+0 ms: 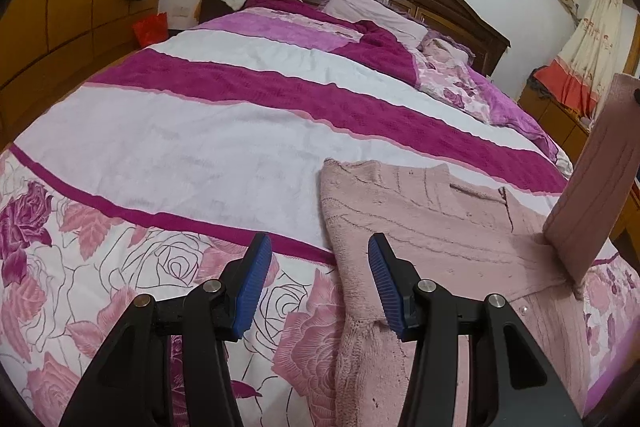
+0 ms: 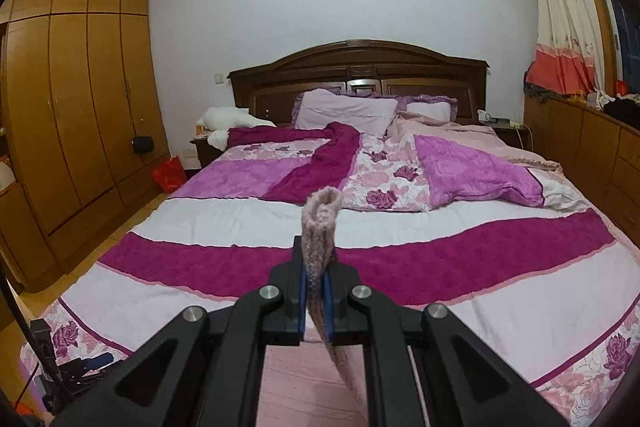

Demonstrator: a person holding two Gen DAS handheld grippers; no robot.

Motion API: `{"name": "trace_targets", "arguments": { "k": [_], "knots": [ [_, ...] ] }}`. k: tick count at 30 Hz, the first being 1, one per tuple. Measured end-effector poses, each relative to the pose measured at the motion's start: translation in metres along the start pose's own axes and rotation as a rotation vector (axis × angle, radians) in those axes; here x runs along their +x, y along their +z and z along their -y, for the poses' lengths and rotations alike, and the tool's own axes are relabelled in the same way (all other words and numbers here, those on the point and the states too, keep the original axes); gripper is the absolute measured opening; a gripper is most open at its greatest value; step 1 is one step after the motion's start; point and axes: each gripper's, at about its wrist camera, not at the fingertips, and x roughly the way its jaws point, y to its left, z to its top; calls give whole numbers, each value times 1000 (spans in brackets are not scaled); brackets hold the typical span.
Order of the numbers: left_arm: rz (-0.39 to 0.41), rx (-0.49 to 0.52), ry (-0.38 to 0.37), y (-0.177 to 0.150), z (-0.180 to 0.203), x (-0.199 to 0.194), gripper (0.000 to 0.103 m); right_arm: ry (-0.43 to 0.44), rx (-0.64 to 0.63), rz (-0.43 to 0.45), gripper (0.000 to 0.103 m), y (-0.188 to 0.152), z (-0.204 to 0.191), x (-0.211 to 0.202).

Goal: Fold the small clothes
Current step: 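Lift the held sleeve over the cardigan body and open the right gripper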

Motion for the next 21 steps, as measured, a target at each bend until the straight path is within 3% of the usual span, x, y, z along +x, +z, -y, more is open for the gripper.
{"name": "trace_targets", "arguments": {
  "k": [13, 16, 18, 21],
  "knots": [
    [-4, 11, 8, 0, 2, 3, 27, 54, -21, -17, 6, -21, -52, 29],
    [-9, 15, 24, -1, 3, 5, 27, 75, -28, -42, 6, -47, -73, 47],
    [22, 19, 62, -2, 1, 6, 27, 106, -20, -68, 6, -75, -91, 62],
    [4, 1, 85, -3, -4, 14, 27, 136, -21, -113, 6, -119, -116, 87]
  ]
}}
